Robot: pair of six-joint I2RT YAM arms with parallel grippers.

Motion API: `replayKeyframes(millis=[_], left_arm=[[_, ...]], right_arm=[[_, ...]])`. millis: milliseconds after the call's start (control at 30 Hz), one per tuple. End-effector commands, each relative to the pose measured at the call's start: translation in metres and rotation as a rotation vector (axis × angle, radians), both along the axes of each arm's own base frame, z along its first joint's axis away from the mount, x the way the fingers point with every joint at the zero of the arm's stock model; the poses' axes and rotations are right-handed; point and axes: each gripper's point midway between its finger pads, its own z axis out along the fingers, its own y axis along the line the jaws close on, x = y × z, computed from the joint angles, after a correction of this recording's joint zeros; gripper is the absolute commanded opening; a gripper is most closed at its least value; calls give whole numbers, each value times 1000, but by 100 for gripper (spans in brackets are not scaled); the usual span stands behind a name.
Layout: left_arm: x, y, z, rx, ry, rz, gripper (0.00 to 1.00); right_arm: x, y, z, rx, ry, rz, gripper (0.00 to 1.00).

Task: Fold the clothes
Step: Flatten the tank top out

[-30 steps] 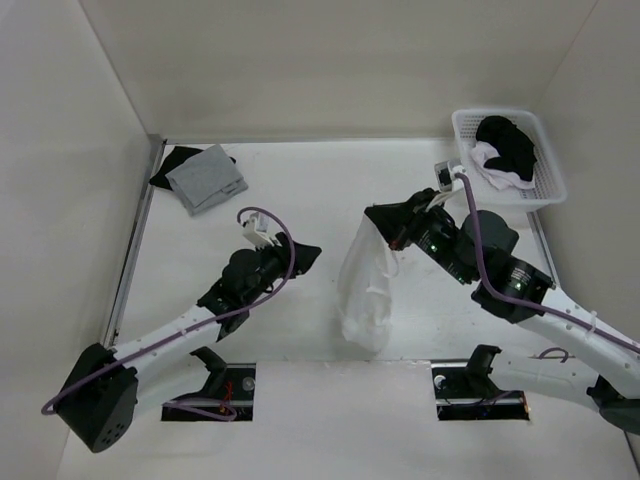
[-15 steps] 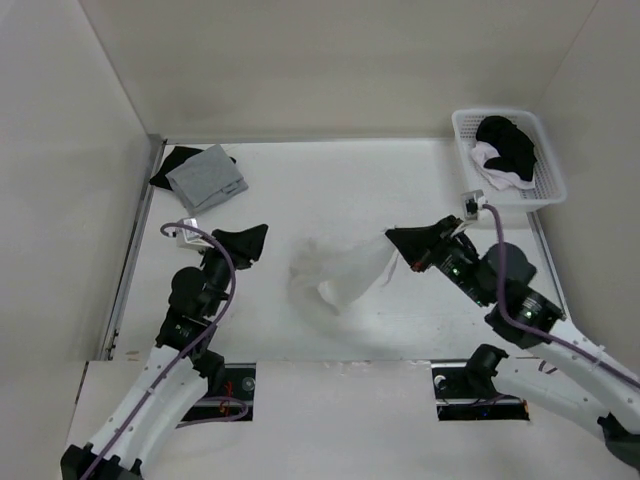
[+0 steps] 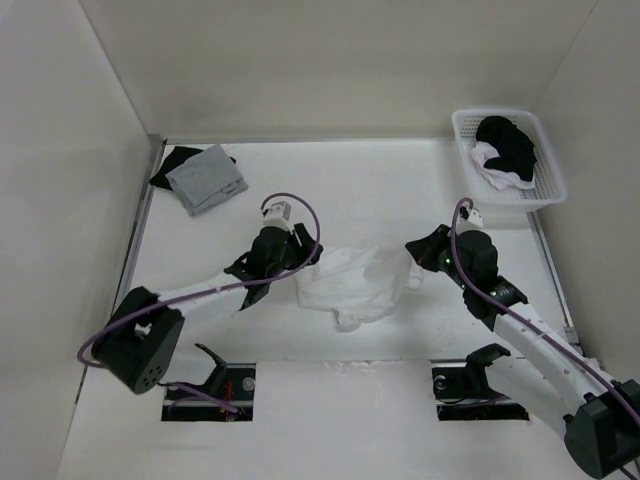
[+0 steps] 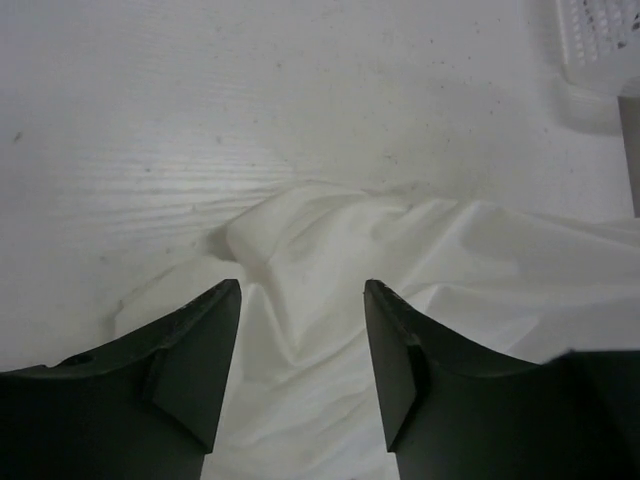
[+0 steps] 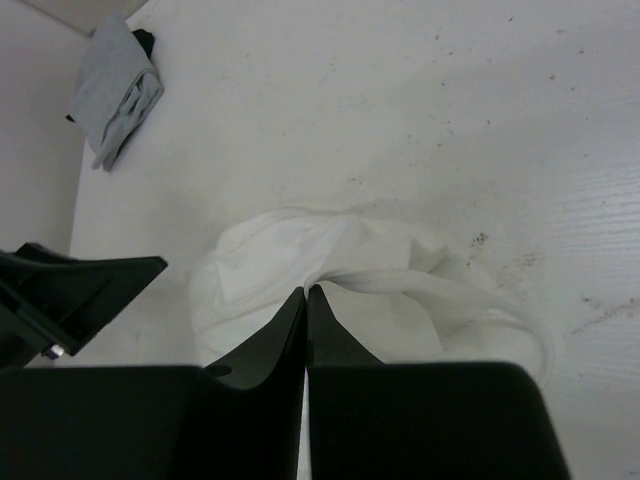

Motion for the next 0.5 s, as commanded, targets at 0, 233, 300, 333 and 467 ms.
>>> replayKeyframes(millis=[0, 233, 300, 333, 467], left_arm=[[33, -32, 33, 23, -141, -61, 49], [49, -35, 5, 131, -61, -26, 40], [51, -38, -3, 158, -29, -37, 37], [52, -38, -6, 172, -11, -34, 35], [48, -32, -18, 220, 40, -18, 31]], right_arm=[[5, 11, 20, 35, -77, 36, 4], [3, 16, 17, 48, -87, 55, 4], [2, 16, 16, 52, -83, 60, 4], [2, 16, 17, 53, -86, 60, 4], [1, 16, 18, 56, -88, 62, 5]])
